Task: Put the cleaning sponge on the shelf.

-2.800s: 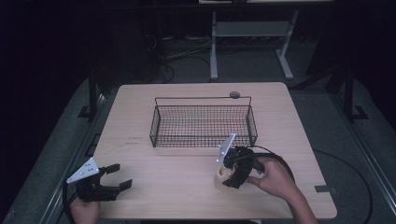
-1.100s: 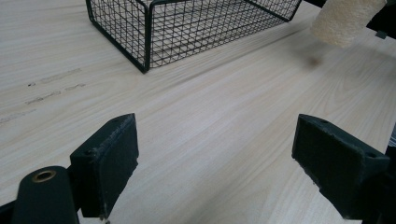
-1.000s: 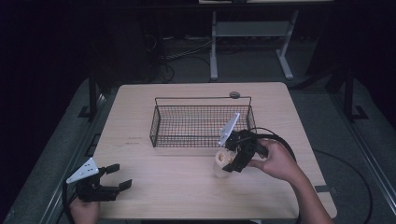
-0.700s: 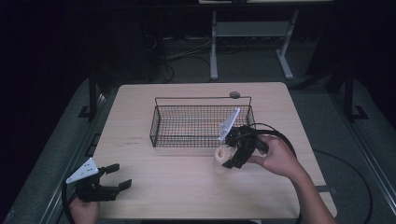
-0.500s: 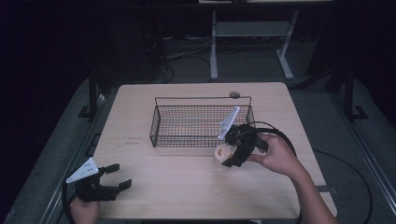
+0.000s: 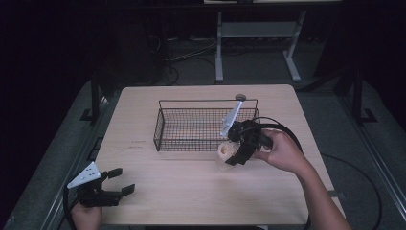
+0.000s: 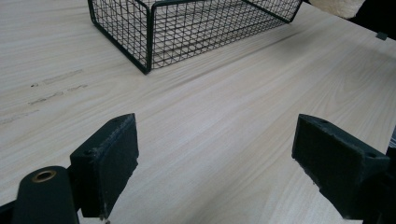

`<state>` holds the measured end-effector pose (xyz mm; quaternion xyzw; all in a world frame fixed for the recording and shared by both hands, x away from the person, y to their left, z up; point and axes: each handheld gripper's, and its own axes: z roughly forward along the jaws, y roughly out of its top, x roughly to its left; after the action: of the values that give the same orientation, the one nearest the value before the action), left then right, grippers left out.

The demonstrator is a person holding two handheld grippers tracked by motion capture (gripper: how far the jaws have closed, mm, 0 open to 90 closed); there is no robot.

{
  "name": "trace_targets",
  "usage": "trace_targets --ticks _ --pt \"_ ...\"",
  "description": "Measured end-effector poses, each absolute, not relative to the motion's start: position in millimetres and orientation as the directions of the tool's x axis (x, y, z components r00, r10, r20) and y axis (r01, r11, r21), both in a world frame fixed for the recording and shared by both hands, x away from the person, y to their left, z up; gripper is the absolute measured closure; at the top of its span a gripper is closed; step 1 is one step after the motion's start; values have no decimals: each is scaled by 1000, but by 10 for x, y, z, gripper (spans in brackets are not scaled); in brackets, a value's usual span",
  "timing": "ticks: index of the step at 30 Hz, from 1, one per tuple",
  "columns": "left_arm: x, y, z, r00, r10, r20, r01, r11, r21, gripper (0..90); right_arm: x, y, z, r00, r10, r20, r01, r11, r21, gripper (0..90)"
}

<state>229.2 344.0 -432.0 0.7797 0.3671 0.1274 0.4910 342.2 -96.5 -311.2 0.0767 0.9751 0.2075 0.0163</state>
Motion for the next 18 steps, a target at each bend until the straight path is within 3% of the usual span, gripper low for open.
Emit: trace_targets --ticks 18 --pt "2293 3450 -4325 695 699 -166 451 -245 858 134 3532 -882 -2934 -989 148 -15 130 910 393 289"
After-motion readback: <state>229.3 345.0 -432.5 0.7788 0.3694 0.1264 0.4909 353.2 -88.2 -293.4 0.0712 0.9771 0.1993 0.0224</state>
